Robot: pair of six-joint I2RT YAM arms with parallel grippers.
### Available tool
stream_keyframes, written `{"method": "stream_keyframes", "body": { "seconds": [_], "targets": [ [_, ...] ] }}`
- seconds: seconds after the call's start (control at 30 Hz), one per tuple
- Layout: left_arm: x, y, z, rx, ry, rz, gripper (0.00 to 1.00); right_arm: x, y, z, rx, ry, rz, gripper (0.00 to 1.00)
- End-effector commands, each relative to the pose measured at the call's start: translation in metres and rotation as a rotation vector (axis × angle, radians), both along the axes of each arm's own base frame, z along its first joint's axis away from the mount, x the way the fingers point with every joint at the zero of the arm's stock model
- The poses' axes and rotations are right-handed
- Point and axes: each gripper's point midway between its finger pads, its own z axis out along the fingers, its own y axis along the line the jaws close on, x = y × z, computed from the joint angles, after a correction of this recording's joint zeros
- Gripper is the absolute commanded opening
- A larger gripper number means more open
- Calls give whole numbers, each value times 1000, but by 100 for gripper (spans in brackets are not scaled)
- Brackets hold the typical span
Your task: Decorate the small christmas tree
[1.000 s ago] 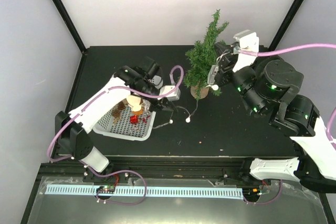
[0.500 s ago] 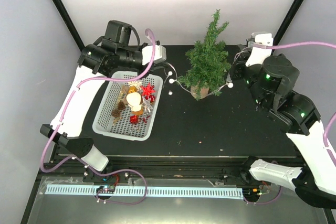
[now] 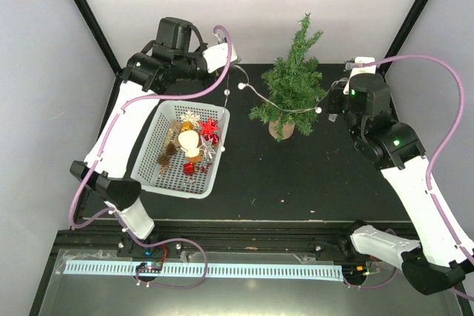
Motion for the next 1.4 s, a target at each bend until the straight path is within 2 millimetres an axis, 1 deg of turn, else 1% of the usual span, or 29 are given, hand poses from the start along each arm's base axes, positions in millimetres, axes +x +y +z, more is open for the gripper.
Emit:
{"method": "stream_keyframes", "body": {
  "seconds": [0.0, 0.13, 0.27, 0.37, 0.73, 1.0, 1.1, 1.37],
  "targets": [
    [29, 8, 34, -38, -117, 124, 2, 11, -7, -23, 37, 40, -35, 1],
    [52, 9, 27, -18, -150, 175, 2, 23, -12, -59, 64, 94, -63, 1],
    [67, 6, 17, -7, -156, 191, 2, 27, -17, -84, 99, 103, -81, 1],
    [75, 2, 9, -8, -158, 191, 1, 30, -18, -97, 108, 112, -94, 1],
    [112, -8, -21, 9, -167, 219, 2, 40, -23, -129, 110, 168, -155, 1],
    [119, -5, -30, -3, -167, 232, 2, 41, -22, -161, 139, 212, -179, 1],
    [124, -5, -29, -9, -179, 244, 2, 44, -20, -173, 137, 242, -185, 1],
    [127, -6, -33, -21, -176, 253, 2, 52, -22, -190, 128, 277, -204, 2]
  ]
}}
